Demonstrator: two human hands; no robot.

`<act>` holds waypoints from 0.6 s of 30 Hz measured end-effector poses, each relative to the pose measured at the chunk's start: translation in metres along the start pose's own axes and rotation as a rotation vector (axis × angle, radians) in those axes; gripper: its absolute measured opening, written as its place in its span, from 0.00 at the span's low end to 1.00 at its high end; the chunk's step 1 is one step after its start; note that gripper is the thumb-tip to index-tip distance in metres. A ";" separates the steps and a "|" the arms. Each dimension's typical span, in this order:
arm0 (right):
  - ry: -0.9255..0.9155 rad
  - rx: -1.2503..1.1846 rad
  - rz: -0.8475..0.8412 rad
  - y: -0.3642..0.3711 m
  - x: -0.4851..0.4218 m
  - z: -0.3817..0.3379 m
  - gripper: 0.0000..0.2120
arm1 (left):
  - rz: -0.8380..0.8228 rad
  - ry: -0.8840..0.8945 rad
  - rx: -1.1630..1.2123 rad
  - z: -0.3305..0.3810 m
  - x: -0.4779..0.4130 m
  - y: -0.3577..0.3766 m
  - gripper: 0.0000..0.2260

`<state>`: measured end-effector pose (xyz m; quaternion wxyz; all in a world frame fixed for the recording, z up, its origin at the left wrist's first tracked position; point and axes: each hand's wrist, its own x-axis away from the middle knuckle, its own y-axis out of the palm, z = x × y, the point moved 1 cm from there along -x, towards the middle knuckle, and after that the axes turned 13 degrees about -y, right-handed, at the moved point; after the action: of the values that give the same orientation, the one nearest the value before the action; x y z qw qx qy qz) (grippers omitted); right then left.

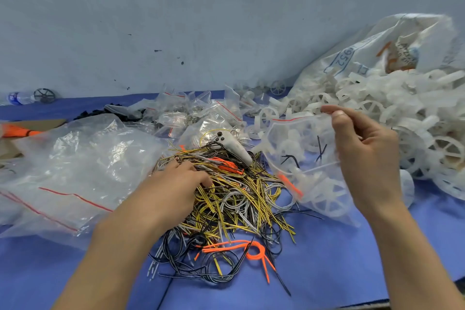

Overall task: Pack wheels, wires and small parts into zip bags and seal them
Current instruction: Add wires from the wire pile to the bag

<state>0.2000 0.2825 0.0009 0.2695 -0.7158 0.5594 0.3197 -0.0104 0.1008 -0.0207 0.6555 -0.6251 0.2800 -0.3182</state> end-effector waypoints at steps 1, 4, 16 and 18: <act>0.001 -0.005 0.002 0.000 0.000 0.000 0.11 | 0.023 -0.003 -0.010 -0.002 0.000 0.003 0.20; 0.004 -0.018 0.008 0.001 0.001 0.000 0.11 | 0.124 0.020 -0.018 -0.005 -0.002 0.009 0.10; -0.051 0.122 -0.158 0.026 0.016 0.000 0.10 | 0.418 0.017 0.857 -0.007 -0.020 -0.011 0.04; -0.055 0.123 -0.178 0.028 0.019 0.000 0.10 | 0.478 -0.010 1.051 -0.008 -0.021 -0.021 0.04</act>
<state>0.1756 0.2642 -0.0137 0.3553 -0.7358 0.5045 0.2791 -0.0314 0.1110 -0.0007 0.9329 -0.1365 0.2149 -0.2546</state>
